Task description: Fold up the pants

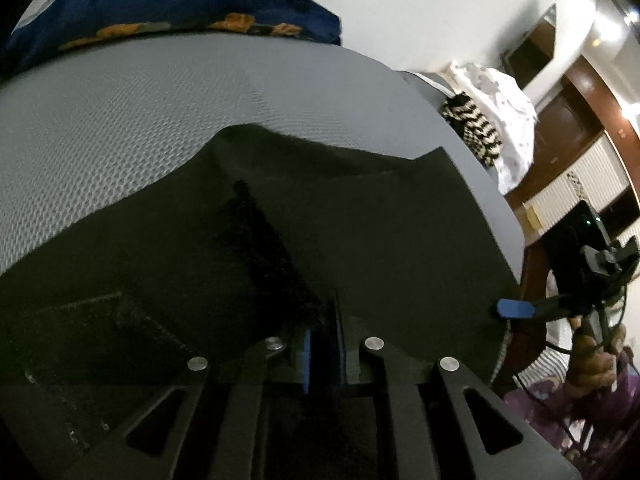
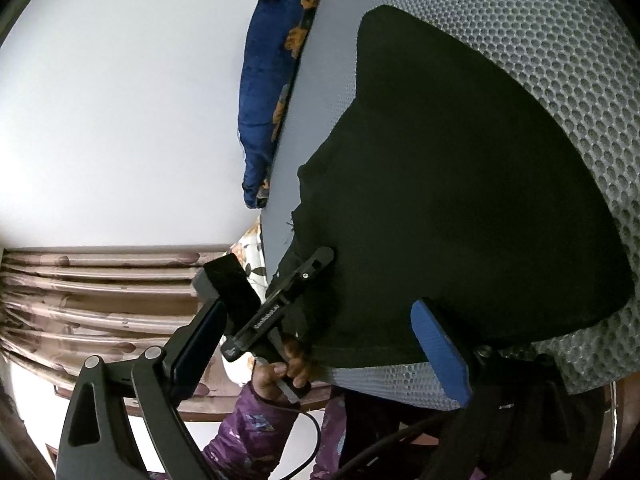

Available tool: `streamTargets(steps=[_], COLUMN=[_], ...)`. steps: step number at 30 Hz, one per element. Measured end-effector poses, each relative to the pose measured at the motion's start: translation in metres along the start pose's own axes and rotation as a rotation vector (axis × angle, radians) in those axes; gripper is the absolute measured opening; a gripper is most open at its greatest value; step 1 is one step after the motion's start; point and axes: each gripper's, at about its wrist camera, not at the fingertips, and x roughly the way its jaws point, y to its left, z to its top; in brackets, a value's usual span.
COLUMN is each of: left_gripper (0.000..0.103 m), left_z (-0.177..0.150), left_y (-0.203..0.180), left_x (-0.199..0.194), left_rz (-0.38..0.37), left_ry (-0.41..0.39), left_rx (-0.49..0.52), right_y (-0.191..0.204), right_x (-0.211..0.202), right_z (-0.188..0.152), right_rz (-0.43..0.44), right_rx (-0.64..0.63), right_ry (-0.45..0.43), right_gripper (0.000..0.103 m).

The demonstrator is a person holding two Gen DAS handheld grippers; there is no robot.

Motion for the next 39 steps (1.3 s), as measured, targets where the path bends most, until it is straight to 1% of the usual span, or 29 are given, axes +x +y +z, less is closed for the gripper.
streamTargets(steps=[3,4,6,7,8,9,10,11,13,15,16,17,19,21,23,25,27,28,30,32,34,36,37,39], left_gripper=[0.011,0.017,0.022,0.029,0.042,0.049,0.053,0.054,0.054,0.054,0.054,0.054,0.054,0.044,0.02,0.01,0.009,0.008,0.006,0.006,0.006,0.006,0.006,0.006], left_z=[0.006,0.006,0.005,0.004,0.003,0.001,-0.002,-0.004,-0.006,-0.006,-0.006,-0.005,-0.004,-0.004,-0.005,-0.002,0.003,0.007,0.013,0.019,0.026,0.027,0.024,0.013], left_y=[-0.002,0.001,0.007,0.014,0.021,0.028,0.035,0.038,0.038,0.031,0.024,0.021,0.023,0.024,0.02,0.013,0.004,-0.007,-0.019,-0.028,-0.031,-0.03,-0.026,-0.018], left_x=[0.001,-0.001,-0.009,-0.014,-0.017,-0.019,-0.021,-0.022,-0.017,-0.007,-0.005,-0.003,0.001,0.003,0.008,0.006,-0.001,-0.005,-0.013,-0.022,-0.033,-0.037,-0.036,-0.026], left_rz=[-0.018,-0.034,-0.065,-0.074,-0.086,-0.106,-0.144,-0.168,-0.191,-0.207,-0.196,-0.204,-0.276,-0.282,-0.274,-0.289,-0.267,-0.24,-0.204,-0.18,-0.176,-0.169,-0.16,-0.112], left_ry=[0.04,0.053,0.027,0.008,0.006,0.011,0.011,0.009,0.053,0.122,0.135,0.149,0.182,0.186,0.189,0.155,0.118,0.093,0.058,0.021,-0.013,-0.02,-0.016,0.006], left_rx=[-0.024,-0.055,-0.102,-0.146,-0.19,-0.24,-0.295,-0.319,-0.322,-0.284,-0.247,-0.238,-0.287,-0.291,-0.272,-0.255,-0.195,-0.145,-0.075,-0.028,-0.005,-0.004,-0.014,-0.018], right_y=[0.0,-0.001,-0.002,-0.003,-0.003,-0.004,-0.004,-0.004,-0.004,-0.004,-0.004,-0.004,-0.004,-0.004,-0.006,-0.008,-0.009,-0.008,-0.009,-0.009,-0.009,-0.01,-0.011,-0.011], right_x=[0.0,0.0,-0.001,-0.002,-0.002,-0.003,-0.003,-0.004,-0.005,-0.005,-0.005,-0.006,-0.006,-0.007,-0.007,-0.007,-0.008,-0.008,-0.007,-0.007,-0.007,-0.007,-0.007,-0.006], right_z=[0.0,0.0,0.0,0.001,0.001,0.002,0.002,0.002,0.002,0.002,0.002,0.002,0.002,0.002,0.003,0.003,0.003,0.002,0.003,0.003,0.002,0.002,0.002,0.002], right_rz=[0.008,0.011,0.018,0.022,0.027,0.032,0.035,0.038,0.041,0.044,0.045,0.047,0.052,0.058,0.064,0.066,0.064,0.062,0.056,0.055,0.056,0.056,0.055,0.056], right_rx=[0.004,0.007,0.012,0.015,0.02,0.024,0.027,0.03,0.035,0.039,0.04,0.043,0.049,0.059,0.071,0.08,0.085,0.086,0.088,0.091,0.091,0.092,0.091,0.091], right_ry=[-0.003,-0.004,-0.006,-0.008,-0.008,-0.007,-0.006,-0.006,-0.005,-0.007,-0.008,-0.009,-0.011,-0.013,-0.016,-0.017,-0.018,-0.018,-0.016,-0.016,-0.015,-0.013,-0.012,-0.012], right_gripper=[0.093,0.093,0.093,0.093,0.094,0.094,0.094,0.094,0.095,0.095,0.095,0.096,0.096,0.096,0.097,0.097,0.097,0.097,0.097,0.097,0.097,0.097,0.097,0.097])
